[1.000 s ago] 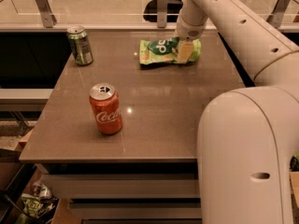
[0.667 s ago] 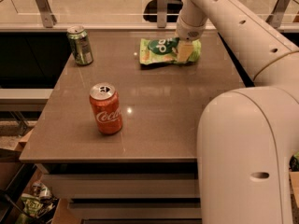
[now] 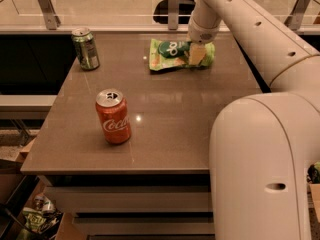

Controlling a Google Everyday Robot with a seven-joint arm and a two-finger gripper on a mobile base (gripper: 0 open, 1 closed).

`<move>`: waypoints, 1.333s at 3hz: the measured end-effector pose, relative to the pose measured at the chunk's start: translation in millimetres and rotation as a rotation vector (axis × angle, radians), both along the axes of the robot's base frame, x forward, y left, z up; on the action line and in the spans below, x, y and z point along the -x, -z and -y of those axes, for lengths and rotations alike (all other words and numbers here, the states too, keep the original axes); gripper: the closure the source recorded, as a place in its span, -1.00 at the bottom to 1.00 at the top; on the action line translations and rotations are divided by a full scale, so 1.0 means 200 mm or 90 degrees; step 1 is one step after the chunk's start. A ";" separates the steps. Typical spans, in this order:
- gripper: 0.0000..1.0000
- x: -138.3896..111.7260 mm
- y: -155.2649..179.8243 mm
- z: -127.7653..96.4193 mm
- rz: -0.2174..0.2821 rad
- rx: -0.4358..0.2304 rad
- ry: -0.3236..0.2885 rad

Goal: Move green rice chip bag near coke can

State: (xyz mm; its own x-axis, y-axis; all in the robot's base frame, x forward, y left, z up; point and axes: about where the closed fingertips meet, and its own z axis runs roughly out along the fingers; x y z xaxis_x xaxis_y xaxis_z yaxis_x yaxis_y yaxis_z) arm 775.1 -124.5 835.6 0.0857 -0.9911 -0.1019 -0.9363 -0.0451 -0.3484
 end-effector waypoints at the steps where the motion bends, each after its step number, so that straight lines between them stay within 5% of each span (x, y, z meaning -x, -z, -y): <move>1: 1.00 0.02 -0.02 -0.01 -0.005 0.005 -0.004; 4: 1.00 0.23 -0.29 0.00 -0.005 0.010 0.005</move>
Offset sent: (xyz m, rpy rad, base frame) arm -0.0440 0.0037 0.0525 -0.0626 0.0121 -0.0177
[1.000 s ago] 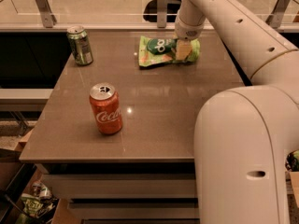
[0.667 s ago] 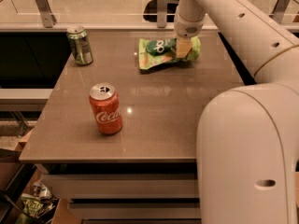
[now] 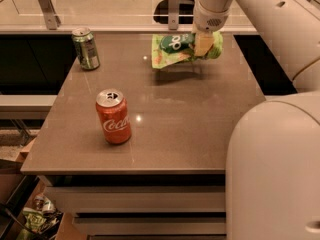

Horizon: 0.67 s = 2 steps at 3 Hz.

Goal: Move green rice chip bag near coke can

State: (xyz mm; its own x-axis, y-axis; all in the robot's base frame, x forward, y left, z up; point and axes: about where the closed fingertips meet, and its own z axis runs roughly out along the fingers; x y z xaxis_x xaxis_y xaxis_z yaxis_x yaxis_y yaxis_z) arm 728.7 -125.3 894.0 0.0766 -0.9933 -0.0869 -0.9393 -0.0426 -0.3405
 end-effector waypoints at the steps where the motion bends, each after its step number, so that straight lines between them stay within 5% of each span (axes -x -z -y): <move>1: 1.00 0.07 -0.07 0.03 -0.006 -0.033 -0.012; 2: 1.00 0.15 -0.14 0.05 -0.010 -0.044 -0.010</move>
Offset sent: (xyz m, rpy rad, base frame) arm -0.0583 -0.0217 0.0529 0.0827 0.0325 0.0061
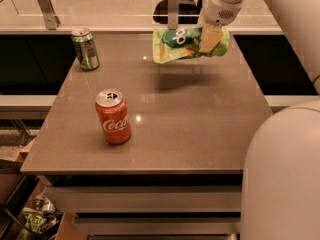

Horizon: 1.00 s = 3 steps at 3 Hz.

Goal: Move green rice chip bag near coke can

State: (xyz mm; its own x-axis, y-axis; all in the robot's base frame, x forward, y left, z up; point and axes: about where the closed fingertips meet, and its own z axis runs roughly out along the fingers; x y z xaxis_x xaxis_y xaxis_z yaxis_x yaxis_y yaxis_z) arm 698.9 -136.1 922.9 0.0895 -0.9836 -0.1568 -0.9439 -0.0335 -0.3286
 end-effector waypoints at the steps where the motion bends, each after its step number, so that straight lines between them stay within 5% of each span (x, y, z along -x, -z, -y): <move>1: 1.00 0.11 -0.06 0.03 0.005 -0.012 0.017; 3: 1.00 0.41 -0.09 0.03 0.018 -0.020 0.063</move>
Offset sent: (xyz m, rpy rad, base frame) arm -0.1019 -0.0117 0.0221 0.0282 -0.0221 -0.1310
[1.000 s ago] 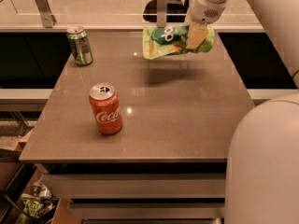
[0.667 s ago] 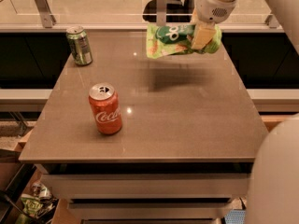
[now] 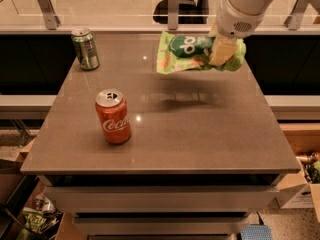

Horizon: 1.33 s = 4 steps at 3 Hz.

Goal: Move green rice chip bag near coke can

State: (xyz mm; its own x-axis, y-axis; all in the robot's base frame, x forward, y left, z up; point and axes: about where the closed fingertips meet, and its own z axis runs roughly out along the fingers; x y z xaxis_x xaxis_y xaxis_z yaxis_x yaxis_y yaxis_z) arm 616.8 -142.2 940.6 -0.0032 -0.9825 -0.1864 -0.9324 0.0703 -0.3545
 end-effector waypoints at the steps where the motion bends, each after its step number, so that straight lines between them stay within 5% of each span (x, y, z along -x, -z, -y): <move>1: 1.00 0.15 0.01 -0.01 -0.005 0.009 0.012; 4: 1.00 0.48 0.07 -0.07 -0.051 0.050 0.044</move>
Offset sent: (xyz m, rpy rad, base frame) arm -0.0864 0.0104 -0.0026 -0.0673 0.0538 -0.0454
